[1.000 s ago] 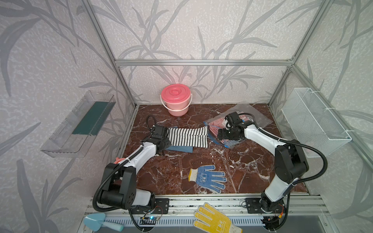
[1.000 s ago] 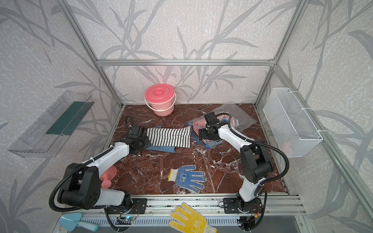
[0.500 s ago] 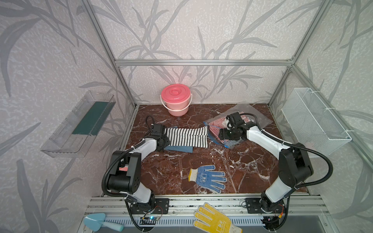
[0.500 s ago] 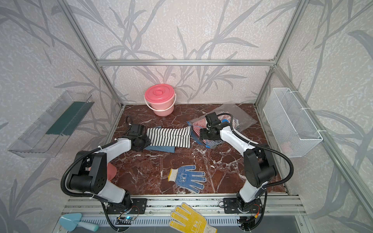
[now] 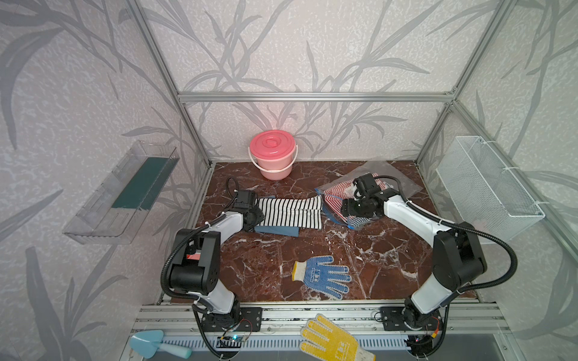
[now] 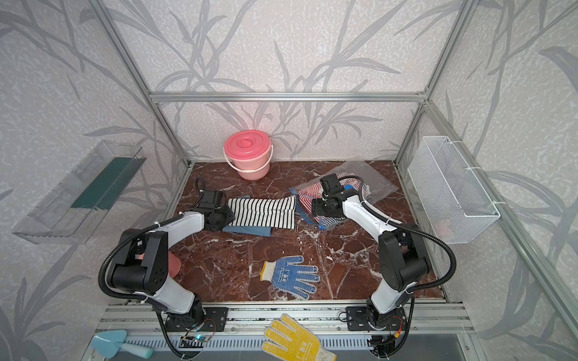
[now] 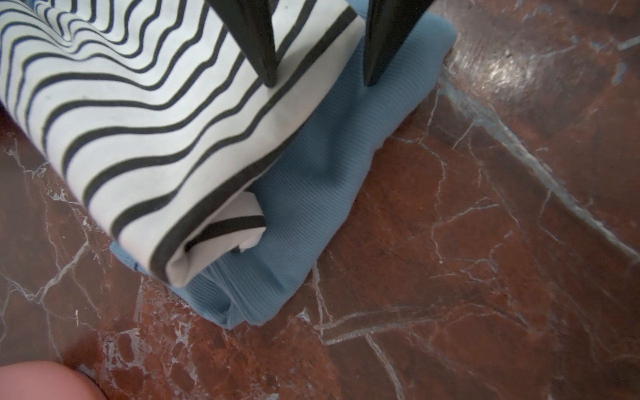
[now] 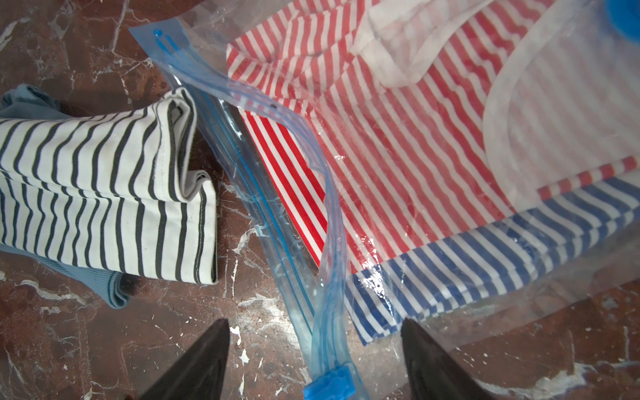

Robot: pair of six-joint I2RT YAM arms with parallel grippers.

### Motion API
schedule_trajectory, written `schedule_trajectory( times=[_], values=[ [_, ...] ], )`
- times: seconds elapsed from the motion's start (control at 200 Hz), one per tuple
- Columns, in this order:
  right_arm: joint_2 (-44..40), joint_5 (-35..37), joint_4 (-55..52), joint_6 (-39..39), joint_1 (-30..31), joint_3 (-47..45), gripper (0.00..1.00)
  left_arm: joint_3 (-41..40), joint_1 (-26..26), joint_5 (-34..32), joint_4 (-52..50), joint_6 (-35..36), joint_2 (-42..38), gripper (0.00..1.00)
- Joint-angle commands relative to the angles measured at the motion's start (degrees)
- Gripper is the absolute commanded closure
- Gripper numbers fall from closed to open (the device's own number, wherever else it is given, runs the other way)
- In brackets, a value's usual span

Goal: Take the tank top out of the vacuum bag
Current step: Adjust the tank top.

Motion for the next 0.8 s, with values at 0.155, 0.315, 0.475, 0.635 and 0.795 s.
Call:
schedule_trajectory(
  times=[0.155, 0.315, 0.475, 0.635, 0.795],
  values=[
    [-1.6, 0.5, -1.7, 0.9, -0.7, -0.3, 0.22, 1.6, 0.3, -0.8, 0.5, -1.0, 1.1, 0.73],
    [-1.7, 1.2, -2.2, 0.8, -1.1, -0.3, 0.22, 2.3, 0.3, -0.7, 0.6, -0.7, 1.9, 0.77],
    [-2.0, 1.2, -2.2, 0.8, -1.5, -0.6, 0.22, 2.9, 0.3, -0.6, 0.8, -0.8, 2.2, 0.80],
    [-2.0, 1.0, -2.3, 0.6, -1.6, -0.6, 0.23, 3.7, 0.3, -1.0, 0.6, -0.6, 2.4, 0.87],
    [-2.2, 1.2, -2.3, 0.6, -1.9, -0.7, 0.22, 4.7, 0.4, -2.0, -0.7, 0.4, 2.5, 1.00]
  ],
)
